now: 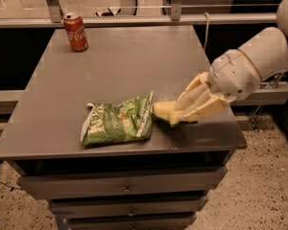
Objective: Move sponge near green jalapeno chip bag
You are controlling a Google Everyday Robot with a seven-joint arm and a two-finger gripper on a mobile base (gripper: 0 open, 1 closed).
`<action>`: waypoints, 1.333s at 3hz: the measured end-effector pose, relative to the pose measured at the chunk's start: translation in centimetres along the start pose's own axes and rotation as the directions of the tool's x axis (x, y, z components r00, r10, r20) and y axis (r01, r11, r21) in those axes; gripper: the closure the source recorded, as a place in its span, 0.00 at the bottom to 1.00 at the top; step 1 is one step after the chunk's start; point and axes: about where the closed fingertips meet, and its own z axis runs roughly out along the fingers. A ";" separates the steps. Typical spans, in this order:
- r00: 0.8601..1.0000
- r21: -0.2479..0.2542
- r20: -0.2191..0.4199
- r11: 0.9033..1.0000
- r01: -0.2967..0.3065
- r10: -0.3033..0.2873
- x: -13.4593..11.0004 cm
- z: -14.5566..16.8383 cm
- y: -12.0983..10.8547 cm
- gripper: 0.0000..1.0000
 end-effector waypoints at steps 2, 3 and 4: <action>1.000 0.005 0.014 1.000 0.004 -0.004 -0.3 0.2 0.5 0.00; 1.000 0.008 0.015 1.000 0.003 -0.003 -0.3 0.1 0.5 0.00; 1.000 0.020 0.016 1.000 0.000 0.000 -0.3 -0.3 0.5 0.00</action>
Offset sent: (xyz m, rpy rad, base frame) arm -0.0104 -0.0029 0.0026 0.0197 0.0027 -0.0008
